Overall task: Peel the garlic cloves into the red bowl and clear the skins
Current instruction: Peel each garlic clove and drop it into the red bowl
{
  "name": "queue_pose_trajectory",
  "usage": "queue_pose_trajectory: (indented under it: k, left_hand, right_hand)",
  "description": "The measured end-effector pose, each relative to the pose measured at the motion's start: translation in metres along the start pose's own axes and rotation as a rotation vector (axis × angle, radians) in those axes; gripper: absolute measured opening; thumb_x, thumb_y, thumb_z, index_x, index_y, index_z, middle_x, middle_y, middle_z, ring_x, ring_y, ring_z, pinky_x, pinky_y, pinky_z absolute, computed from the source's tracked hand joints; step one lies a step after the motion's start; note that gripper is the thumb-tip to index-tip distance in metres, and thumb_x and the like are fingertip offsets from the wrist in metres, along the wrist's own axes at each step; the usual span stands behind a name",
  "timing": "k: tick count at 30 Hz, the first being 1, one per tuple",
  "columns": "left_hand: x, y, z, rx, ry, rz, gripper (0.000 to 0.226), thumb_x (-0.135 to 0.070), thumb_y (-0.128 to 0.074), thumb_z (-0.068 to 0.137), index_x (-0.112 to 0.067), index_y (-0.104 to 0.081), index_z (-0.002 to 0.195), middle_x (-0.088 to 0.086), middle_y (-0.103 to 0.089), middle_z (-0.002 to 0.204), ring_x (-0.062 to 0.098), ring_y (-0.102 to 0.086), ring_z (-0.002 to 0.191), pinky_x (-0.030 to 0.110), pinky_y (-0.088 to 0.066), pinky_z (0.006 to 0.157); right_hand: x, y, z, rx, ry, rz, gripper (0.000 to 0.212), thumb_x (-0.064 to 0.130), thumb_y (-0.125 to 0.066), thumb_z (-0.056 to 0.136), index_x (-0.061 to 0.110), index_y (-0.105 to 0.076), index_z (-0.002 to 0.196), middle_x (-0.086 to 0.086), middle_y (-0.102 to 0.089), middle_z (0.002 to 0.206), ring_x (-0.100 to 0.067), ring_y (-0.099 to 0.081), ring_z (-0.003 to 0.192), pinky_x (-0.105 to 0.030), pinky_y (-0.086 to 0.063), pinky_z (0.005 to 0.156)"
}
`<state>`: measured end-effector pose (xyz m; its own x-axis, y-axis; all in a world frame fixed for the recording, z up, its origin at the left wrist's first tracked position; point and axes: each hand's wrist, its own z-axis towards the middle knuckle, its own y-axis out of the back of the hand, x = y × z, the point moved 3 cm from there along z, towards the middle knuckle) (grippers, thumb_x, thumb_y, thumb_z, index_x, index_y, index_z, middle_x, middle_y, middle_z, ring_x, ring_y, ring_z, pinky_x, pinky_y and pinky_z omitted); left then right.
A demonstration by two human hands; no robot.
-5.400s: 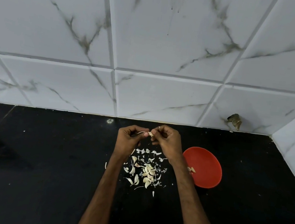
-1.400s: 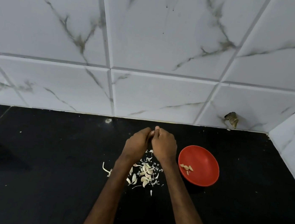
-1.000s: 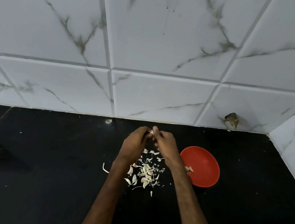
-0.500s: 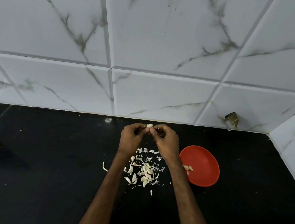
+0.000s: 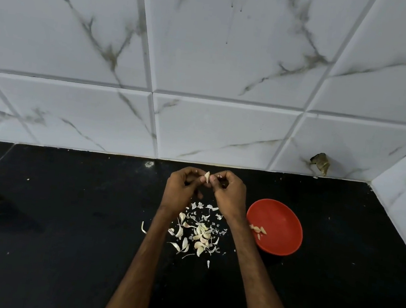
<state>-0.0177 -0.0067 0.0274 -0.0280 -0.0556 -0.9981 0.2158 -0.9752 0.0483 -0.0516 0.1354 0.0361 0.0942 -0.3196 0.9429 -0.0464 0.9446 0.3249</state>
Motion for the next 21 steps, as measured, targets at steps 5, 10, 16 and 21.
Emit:
queue_pose_trajectory:
  k: [5,10,16,21]
  left_hand:
    - [-0.0005,-0.0006,-0.0031,0.042,0.020,-0.059,0.019,-0.009,-0.062,0.098,-0.016,-0.067,0.115,0.007,-0.076,0.088,0.022,-0.064,0.060,0.017,-0.044,0.043]
    - [-0.0021,0.0012,-0.0049,0.039,0.026,-0.079,0.016,-0.009,-0.065,0.096,-0.014,-0.071,0.109,-0.006,-0.073,0.082,0.006,-0.062,0.067,0.017,-0.048,0.051]
    - [0.0035,0.0060,-0.0062,-0.010,0.152,-0.243,0.018,-0.009,-0.066,0.096,-0.009,-0.068,0.113,-0.002,-0.073,0.088,0.010,-0.066,0.071,0.024,-0.048,0.046]
    - [0.0050,0.0074,-0.0055,-0.038,0.177,-0.249,0.014,-0.011,-0.067,0.095,-0.009,-0.068,0.109,-0.002,-0.072,0.084,0.010,-0.065,0.067,0.025,-0.048,0.046]
  right_hand:
    - [0.0014,-0.0006,-0.0006,0.102,0.036,-0.007,0.009,0.013,-0.064,0.097,0.020,-0.066,0.092,0.005,-0.072,0.089,-0.003,-0.069,0.083,-0.019,-0.054,0.079]
    - [0.0029,-0.0007,0.0009,0.123,0.066,-0.055,0.009,0.016,-0.062,0.098,0.023,-0.062,0.093,0.008,-0.065,0.085,-0.001,-0.061,0.079,-0.008,-0.043,0.069]
    - [0.0053,-0.0005,0.0002,0.142,0.114,-0.040,0.009,0.015,-0.064,0.097,0.024,-0.062,0.095,0.006,-0.066,0.090,-0.004,-0.063,0.082,-0.013,-0.047,0.073]
    - [0.0077,-0.0011,-0.0007,0.177,0.136,-0.046,0.009,0.014,-0.068,0.094,0.022,-0.065,0.094,0.009,-0.068,0.089,0.000,-0.063,0.081,-0.012,-0.049,0.073]
